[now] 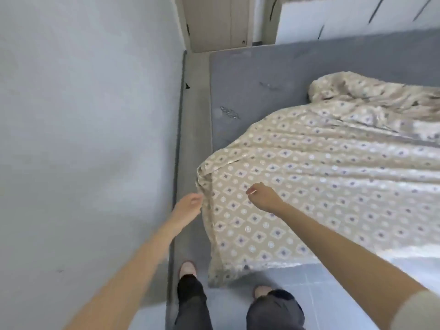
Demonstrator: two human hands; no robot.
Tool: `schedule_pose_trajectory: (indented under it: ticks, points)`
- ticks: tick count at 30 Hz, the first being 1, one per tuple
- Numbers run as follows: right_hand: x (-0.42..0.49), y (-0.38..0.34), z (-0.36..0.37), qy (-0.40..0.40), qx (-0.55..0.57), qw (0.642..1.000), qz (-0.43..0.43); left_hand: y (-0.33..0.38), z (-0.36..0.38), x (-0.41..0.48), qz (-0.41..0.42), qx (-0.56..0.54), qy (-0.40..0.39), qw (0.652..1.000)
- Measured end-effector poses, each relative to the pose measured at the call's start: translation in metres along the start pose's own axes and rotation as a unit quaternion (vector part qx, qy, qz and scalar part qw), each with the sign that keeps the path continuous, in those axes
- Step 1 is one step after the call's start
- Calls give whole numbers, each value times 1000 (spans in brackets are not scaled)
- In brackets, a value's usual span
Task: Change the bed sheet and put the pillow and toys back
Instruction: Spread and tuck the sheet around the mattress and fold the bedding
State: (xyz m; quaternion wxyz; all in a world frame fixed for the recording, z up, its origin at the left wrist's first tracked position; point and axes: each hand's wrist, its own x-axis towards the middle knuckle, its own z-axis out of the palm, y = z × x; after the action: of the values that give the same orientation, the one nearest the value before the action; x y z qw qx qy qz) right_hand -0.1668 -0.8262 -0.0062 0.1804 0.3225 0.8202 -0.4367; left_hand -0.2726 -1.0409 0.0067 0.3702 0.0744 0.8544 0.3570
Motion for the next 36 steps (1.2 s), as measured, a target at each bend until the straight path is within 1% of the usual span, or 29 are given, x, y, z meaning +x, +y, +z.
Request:
schedule_pose_trajectory:
  ticks: [3,6,10,13,15,18,21,24,26,30,36]
  points:
    - [-10,12,23,35,45,995,80,-7,1,29,8,59,-80,995]
    - [-24,24,59,64,102,981,153,-24,8,49,9,110,-168,980]
    - [-36,42,111,74,158,960,218,-54,28,60,-49,127,-228,964]
    - [-36,60,155,54,168,948,263,-84,50,71,-126,101,-235,959]
    - [-33,71,181,27,165,944,284,-100,63,79,-164,83,-221,958]
    - [-19,95,224,11,172,933,315,-132,89,100,-217,65,-190,955]
    - [-1,115,263,-6,168,929,330,-165,111,123,-249,51,-165,953]
    - [23,134,300,-32,152,933,325,-199,130,151,-275,42,-161,947]
    - [39,141,321,-43,152,934,320,-216,140,168,-270,33,-162,948]
    - [59,145,343,-37,179,925,334,-234,149,186,-217,16,-196,956]
    - [65,147,360,30,177,920,349,-246,144,197,-89,68,-190,976]
